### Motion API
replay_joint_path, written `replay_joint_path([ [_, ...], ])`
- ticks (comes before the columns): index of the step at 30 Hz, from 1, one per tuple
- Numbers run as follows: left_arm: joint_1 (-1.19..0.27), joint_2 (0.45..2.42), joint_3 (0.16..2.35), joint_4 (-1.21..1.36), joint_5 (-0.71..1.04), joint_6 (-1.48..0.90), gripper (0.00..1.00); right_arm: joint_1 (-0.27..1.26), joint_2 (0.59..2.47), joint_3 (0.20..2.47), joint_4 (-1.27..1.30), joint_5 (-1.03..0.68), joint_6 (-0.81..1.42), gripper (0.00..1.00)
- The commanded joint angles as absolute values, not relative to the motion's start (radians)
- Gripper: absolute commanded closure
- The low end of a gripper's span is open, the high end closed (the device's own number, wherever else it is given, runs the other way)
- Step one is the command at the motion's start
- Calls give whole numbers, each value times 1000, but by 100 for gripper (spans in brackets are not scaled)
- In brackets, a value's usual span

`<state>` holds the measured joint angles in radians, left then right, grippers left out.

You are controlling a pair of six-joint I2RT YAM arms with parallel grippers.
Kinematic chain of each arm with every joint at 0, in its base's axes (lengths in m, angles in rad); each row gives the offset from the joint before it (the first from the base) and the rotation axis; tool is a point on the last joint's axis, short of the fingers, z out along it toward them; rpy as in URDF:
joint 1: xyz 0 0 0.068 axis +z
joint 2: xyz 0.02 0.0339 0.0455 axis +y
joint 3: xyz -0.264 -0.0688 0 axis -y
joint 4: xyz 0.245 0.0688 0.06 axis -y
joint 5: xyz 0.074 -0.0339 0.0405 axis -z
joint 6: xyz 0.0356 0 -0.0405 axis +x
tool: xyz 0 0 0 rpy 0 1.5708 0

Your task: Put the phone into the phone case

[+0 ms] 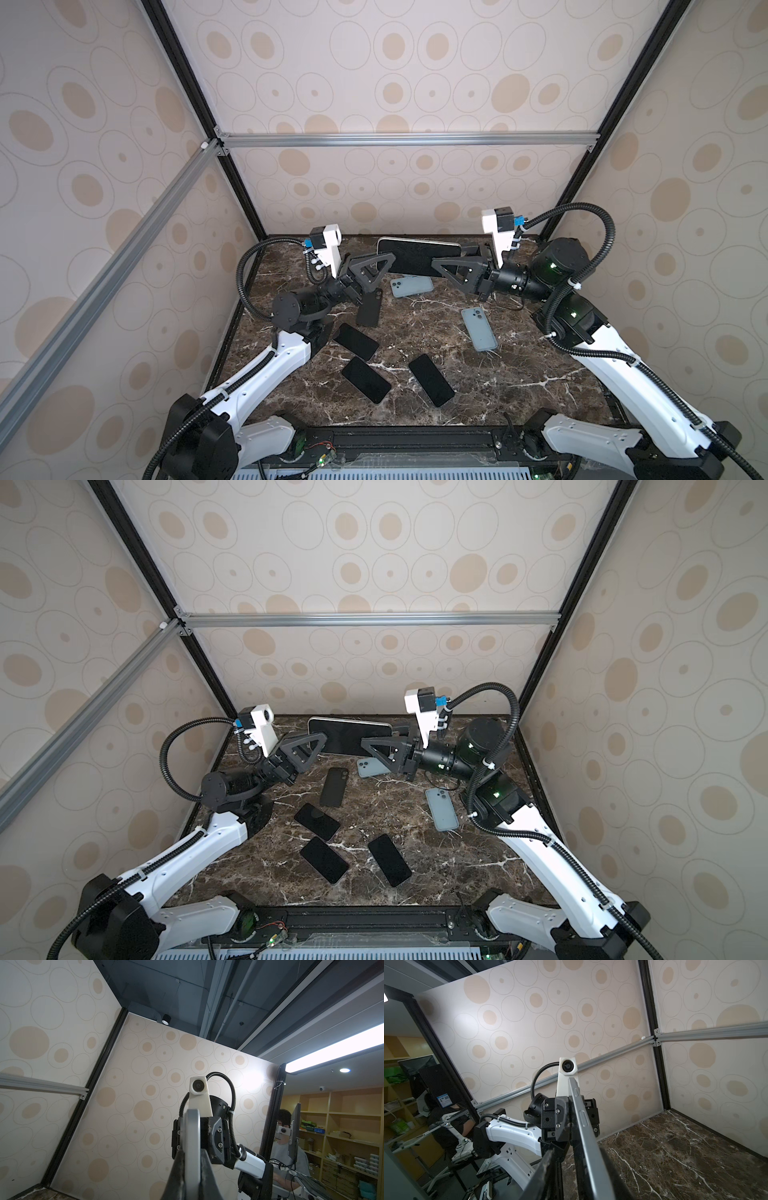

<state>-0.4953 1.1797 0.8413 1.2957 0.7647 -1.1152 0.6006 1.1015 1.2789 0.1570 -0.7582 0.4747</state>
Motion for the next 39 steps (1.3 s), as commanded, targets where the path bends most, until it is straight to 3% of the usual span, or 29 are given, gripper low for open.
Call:
replay_joint_path([
  [1, -495, 1161, 849, 1382, 749, -1150, 100, 600, 1102, 1266, 270, -816, 509, 69],
  [6, -495, 1166, 842, 1398, 741, -1163, 100, 600, 1107, 1264, 288, -838, 517, 85],
  [11, -495, 1171, 840, 1405, 736, -1164, 100, 599, 1105, 1264, 256, -824, 492, 90],
  [14, -495, 1176, 841, 1404, 736, -1153, 100, 601, 1103, 1262, 244, -812, 480, 100],
  [16, -495, 1175, 839, 1389, 722, -1133, 99, 600, 1098, 1260, 234, -798, 471, 100],
  [20, -494, 1165, 846, 1319, 703, -1056, 67, 599, 1076, 1249, 194, -718, 438, 100],
  [22, -494, 1153, 853, 1235, 673, -988, 47, 595, 1058, 1250, 145, -635, 412, 100],
  [25, -493, 1137, 872, 1071, 615, -852, 38, 583, 1031, 1243, 85, -536, 367, 100],
  [31, -493, 1173, 947, 733, 389, -608, 40, 552, 991, 1245, -41, -340, 280, 100],
  [36, -509, 1378, 1099, 469, 288, -513, 47, 550, 963, 1264, -197, -58, 162, 100],
  [39, -537, 1550, 1230, 333, 250, -458, 50, 546, 949, 1264, -250, 21, 117, 100],
])
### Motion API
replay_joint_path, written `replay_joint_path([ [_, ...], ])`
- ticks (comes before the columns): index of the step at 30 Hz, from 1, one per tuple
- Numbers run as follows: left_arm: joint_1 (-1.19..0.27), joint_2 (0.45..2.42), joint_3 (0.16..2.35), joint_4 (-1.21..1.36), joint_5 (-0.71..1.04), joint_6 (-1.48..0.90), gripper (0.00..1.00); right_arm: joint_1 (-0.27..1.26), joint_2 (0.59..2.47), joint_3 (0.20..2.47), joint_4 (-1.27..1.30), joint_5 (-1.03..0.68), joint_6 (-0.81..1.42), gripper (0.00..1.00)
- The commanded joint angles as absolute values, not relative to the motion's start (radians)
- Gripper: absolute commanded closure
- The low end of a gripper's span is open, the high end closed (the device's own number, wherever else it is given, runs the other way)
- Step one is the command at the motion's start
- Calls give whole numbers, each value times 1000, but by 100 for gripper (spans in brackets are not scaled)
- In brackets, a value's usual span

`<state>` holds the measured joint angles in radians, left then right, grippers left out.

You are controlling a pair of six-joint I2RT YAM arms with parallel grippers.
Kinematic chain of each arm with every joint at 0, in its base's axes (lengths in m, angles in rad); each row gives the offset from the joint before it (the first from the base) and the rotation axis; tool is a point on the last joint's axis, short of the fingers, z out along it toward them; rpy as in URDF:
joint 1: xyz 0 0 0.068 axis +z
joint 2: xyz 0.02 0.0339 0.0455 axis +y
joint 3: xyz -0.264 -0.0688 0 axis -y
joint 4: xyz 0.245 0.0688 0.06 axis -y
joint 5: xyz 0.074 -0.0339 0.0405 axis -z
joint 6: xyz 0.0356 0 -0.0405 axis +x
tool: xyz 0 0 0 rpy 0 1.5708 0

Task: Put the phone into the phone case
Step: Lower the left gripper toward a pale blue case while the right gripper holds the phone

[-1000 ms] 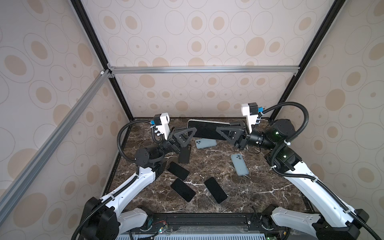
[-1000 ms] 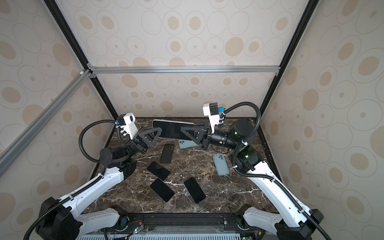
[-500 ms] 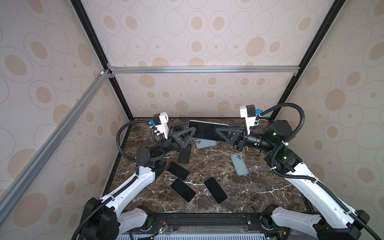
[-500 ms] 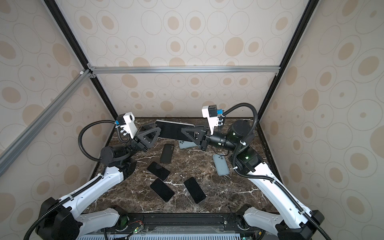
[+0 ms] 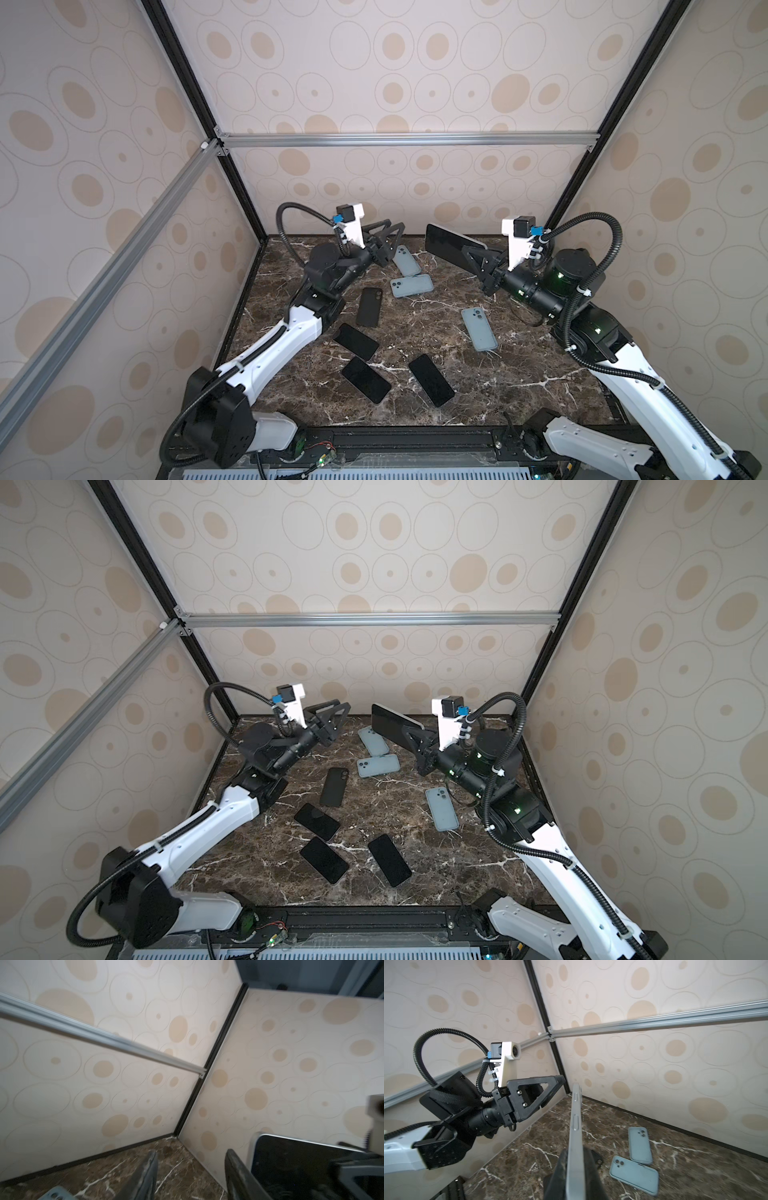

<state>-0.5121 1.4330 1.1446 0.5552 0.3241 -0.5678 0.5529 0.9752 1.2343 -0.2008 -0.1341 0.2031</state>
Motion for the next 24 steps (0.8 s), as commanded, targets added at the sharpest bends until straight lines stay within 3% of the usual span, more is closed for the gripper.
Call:
replay_joint_path([
  [1, -546, 1613, 1277, 292, 246, -443, 50, 546, 942, 1264, -264, 33, 107, 100],
  [12, -567, 2123, 1626, 12, 336, -420, 49, 543, 840, 1251, -388, 125, 62, 100],
  [24, -577, 2317, 1737, -177, 344, -342, 51, 545, 779, 1234, -431, 150, 89, 100],
])
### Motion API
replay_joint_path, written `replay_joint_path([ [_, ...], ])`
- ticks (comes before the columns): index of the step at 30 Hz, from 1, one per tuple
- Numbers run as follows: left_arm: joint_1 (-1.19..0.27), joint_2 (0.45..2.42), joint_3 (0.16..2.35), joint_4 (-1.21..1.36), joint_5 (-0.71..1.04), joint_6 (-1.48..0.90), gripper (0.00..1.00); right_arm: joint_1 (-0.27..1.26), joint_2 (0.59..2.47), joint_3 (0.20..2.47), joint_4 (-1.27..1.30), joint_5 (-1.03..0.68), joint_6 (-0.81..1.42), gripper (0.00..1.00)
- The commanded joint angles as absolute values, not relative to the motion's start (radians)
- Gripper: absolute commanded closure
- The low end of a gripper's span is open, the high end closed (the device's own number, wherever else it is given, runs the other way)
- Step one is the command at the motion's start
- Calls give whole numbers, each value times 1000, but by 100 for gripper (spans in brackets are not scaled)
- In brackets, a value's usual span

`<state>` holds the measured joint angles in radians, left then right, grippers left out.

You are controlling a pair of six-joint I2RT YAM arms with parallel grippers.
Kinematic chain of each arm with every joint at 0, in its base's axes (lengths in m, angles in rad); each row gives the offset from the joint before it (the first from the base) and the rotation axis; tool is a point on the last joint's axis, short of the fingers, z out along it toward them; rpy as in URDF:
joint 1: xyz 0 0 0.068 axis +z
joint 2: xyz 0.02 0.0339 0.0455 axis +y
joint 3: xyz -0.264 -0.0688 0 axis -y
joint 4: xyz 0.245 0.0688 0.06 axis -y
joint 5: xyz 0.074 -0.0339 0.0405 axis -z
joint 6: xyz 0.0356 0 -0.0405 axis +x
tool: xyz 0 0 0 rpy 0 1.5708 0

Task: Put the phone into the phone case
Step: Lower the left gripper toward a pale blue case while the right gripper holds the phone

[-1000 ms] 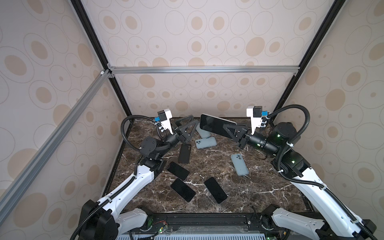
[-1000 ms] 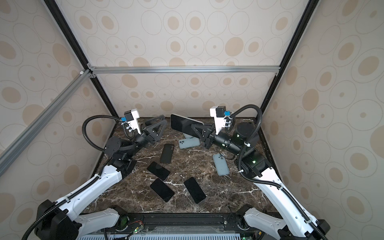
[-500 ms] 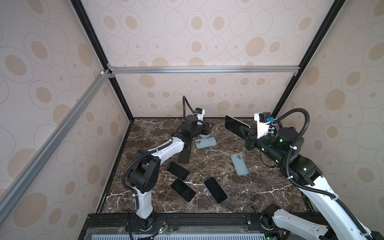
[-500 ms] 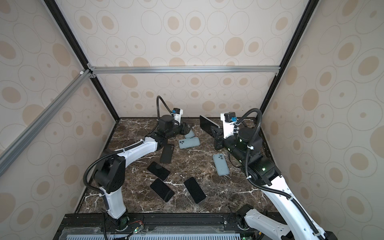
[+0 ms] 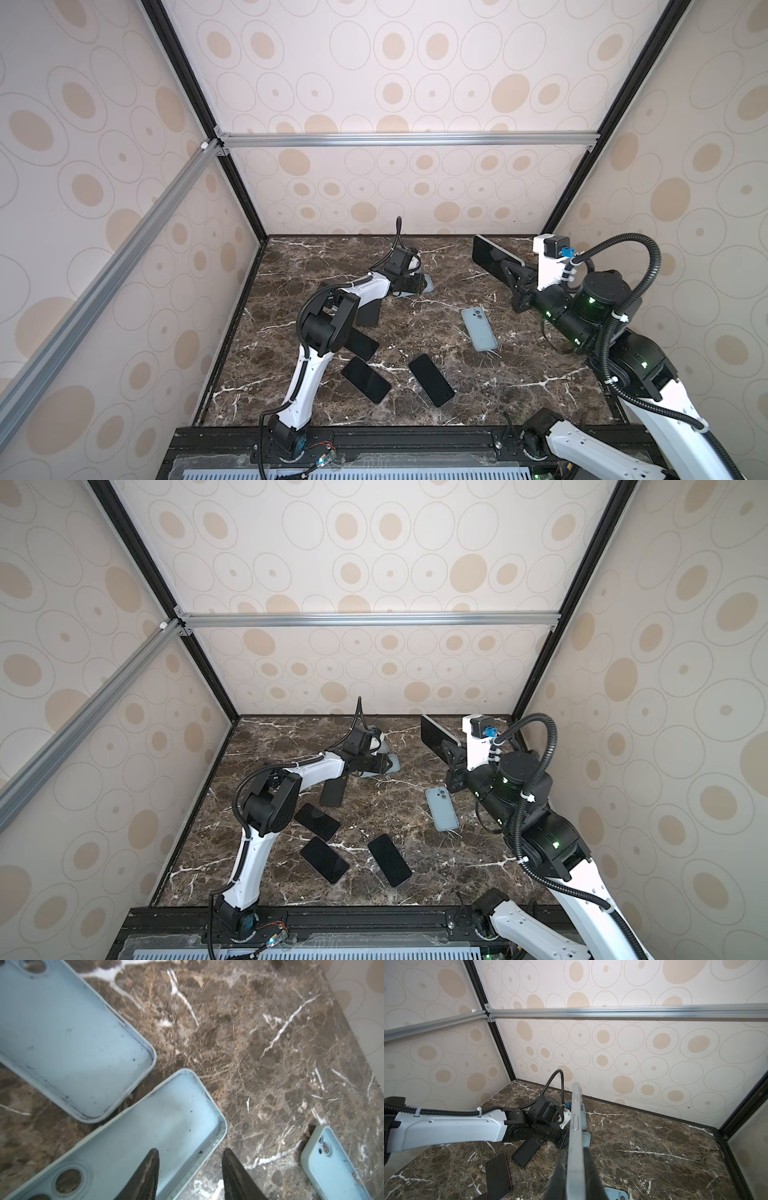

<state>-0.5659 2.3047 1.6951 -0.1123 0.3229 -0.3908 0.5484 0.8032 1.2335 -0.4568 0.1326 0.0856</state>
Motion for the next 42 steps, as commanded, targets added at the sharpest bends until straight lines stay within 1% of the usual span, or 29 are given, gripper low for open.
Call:
replay_joint_path([
  [1, -580, 2320, 1733, -183, 348, -337, 50, 544, 778, 1233, -435, 149, 92, 100],
  [7, -591, 2324, 1701, -210, 395, -314, 51, 544, 776, 1233, -447, 132, 113, 100],
  [10, -599, 2317, 1678, -226, 423, -284, 55, 543, 778, 1236, -453, 122, 124, 100],
  [17, -619, 2266, 1575, -244, 445, -240, 59, 543, 778, 1233, -451, 105, 151, 100],
  [18, -622, 2255, 1552, -240, 453, -235, 62, 545, 777, 1233, -450, 102, 155, 100],
  [21, -634, 2227, 1493, -224, 459, -211, 64, 545, 776, 1230, -452, 95, 167, 100],
  [23, -641, 2217, 1458, -214, 453, -178, 71, 544, 773, 1229, -451, 88, 173, 100],
  [31, -682, 2239, 1465, -299, 415, -33, 78, 544, 763, 1233, -466, 84, 173, 100],
  [32, -685, 2242, 1470, -306, 413, -18, 80, 544, 759, 1234, -468, 86, 172, 100],
  [35, -697, 2246, 1477, -317, 405, 16, 82, 544, 751, 1237, -479, 90, 166, 100],
  [40, -710, 2237, 1467, -343, 405, 112, 91, 544, 736, 1243, -498, 101, 155, 100],
  [42, -718, 2232, 1458, -362, 403, 163, 92, 544, 729, 1240, -500, 106, 155, 100],
])
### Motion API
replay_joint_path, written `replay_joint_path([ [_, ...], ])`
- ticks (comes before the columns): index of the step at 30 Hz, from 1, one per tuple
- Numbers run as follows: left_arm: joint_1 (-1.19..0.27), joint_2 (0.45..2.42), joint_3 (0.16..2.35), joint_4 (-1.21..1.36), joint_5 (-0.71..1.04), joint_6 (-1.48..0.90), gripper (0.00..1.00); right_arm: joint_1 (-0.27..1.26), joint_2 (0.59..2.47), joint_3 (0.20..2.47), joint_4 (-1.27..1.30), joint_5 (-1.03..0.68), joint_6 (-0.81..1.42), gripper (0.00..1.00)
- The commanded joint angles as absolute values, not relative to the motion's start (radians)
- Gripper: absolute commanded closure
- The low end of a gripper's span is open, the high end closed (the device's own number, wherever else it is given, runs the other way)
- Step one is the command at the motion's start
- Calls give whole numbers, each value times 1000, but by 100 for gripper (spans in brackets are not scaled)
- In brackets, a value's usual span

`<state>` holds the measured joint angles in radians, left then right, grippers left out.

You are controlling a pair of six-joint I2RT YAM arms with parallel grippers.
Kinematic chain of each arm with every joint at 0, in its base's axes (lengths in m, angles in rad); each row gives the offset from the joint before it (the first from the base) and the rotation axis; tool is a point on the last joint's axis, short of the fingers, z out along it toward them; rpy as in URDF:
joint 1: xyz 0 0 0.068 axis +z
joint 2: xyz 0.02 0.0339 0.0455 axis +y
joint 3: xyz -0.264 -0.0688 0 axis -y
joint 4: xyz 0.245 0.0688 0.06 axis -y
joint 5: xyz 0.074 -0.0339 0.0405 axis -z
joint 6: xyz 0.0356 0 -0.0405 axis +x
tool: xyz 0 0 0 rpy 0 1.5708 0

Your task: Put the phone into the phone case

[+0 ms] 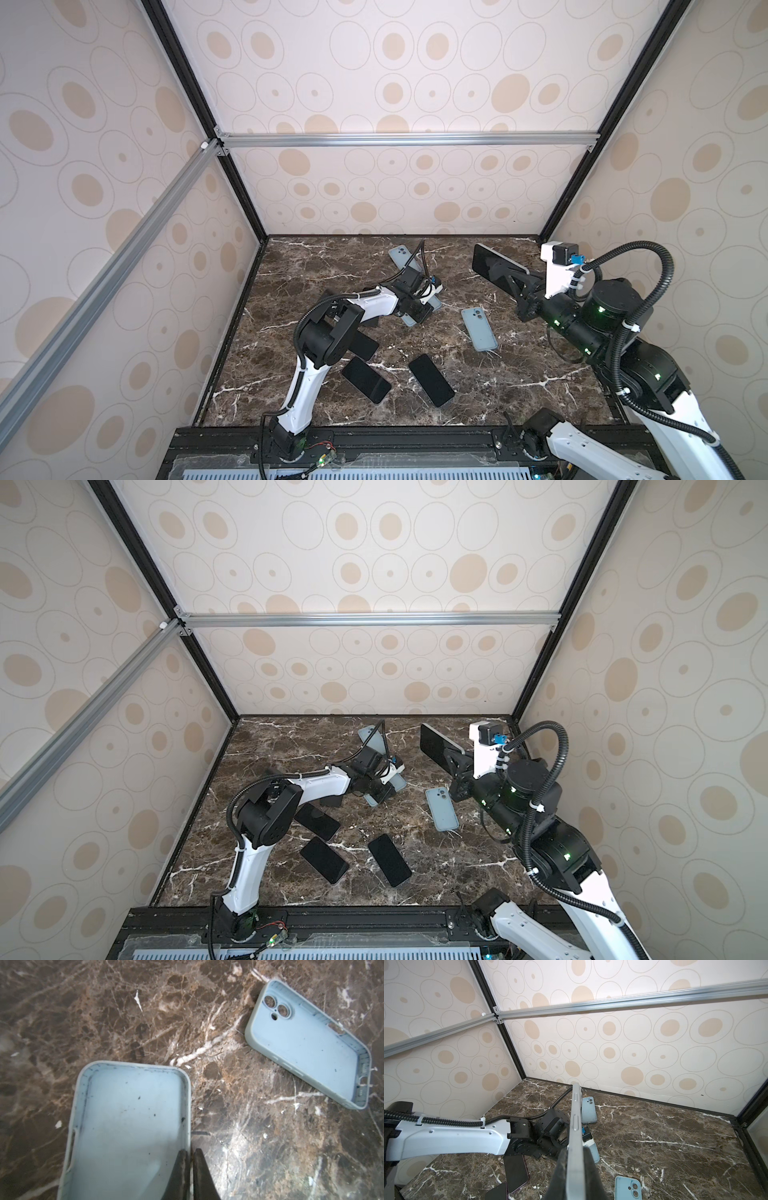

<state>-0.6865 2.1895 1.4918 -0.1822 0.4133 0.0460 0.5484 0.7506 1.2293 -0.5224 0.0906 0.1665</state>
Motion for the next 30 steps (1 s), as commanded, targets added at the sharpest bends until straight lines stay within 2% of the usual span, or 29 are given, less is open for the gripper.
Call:
replay_joint_path([
  [1, -720, 2228, 1452, -369, 405, 185, 93, 544, 727, 1238, -503, 107, 154, 100],
  [3, -723, 2218, 1439, -383, 428, 244, 97, 544, 723, 1233, -502, 107, 155, 100],
  [9, -727, 2178, 1408, -444, 517, 450, 100, 544, 722, 1233, -502, 106, 154, 100],
  [15, -726, 2164, 1394, -541, 565, 632, 100, 543, 716, 1229, -502, 106, 157, 100],
  [21, -726, 2170, 1406, -585, 547, 694, 99, 544, 716, 1227, -513, 107, 165, 100],
  [22, -724, 2169, 1410, -584, 550, 695, 96, 543, 718, 1227, -513, 106, 166, 100],
  [25, -724, 2143, 1408, -556, 569, 677, 75, 544, 722, 1231, -516, 98, 178, 100],
  [30, -721, 2015, 1356, -432, 594, 590, 55, 544, 751, 1262, -545, 90, 203, 100],
])
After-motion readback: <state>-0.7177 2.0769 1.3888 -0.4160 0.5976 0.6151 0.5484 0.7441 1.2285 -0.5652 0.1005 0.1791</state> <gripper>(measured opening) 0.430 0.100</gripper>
